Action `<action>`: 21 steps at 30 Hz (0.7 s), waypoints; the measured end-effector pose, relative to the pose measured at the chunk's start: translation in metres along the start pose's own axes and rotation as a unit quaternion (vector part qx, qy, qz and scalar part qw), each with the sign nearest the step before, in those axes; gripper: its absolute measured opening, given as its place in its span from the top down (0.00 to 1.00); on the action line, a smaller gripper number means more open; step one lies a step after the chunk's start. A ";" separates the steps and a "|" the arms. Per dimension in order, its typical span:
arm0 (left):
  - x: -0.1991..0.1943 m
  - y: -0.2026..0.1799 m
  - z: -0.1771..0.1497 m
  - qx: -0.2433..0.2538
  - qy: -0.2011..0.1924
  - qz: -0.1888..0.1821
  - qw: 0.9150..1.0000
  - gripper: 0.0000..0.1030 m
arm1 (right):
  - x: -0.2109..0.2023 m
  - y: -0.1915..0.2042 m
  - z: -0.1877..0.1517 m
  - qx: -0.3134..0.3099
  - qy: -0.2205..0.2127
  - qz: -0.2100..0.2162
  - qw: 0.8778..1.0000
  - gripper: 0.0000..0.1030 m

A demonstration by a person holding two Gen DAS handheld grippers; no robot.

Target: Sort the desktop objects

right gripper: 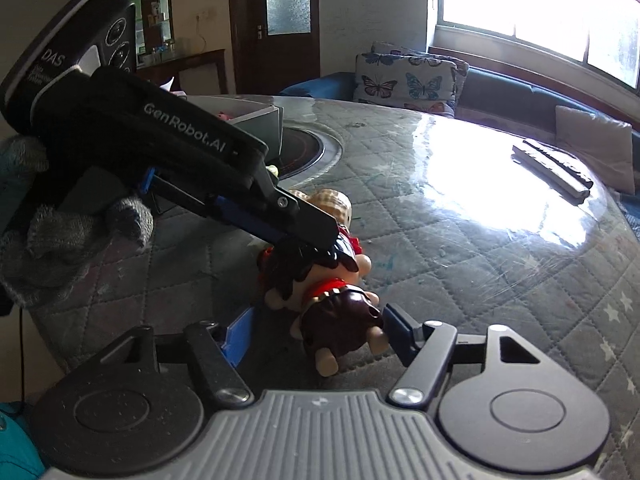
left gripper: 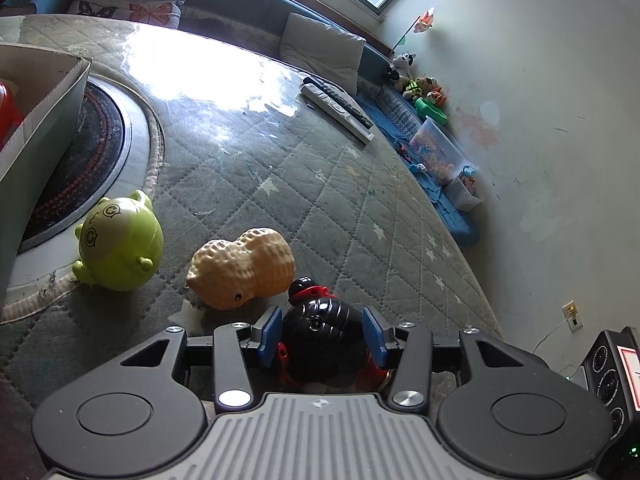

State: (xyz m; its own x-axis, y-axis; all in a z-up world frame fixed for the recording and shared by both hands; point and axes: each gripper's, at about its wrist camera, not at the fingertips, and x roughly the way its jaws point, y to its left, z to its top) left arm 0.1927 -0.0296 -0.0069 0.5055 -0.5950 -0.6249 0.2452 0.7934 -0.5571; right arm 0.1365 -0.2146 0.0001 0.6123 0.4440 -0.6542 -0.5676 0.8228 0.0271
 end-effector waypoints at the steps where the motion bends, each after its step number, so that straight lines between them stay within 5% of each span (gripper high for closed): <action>1: 0.000 0.000 0.000 -0.001 0.000 0.000 1.000 0.53 | 0.000 -0.002 0.001 0.006 -0.001 0.000 1.000 0.36; 5: 0.001 0.001 0.000 -0.001 -0.001 0.000 1.000 0.52 | 0.003 -0.006 0.003 0.021 0.000 -0.007 1.000 0.45; 21: -0.004 -0.002 -0.008 0.010 -0.013 -0.005 1.000 0.53 | 0.004 0.002 -0.004 0.040 0.007 -0.024 0.999 0.50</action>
State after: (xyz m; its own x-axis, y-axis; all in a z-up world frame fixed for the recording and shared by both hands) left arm 0.1835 -0.0301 -0.0078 0.5237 -0.6000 -0.6047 0.2677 0.7898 -0.5519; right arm 0.1360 -0.2129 -0.0051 0.6299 0.3983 -0.6668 -0.4908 0.8695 0.0557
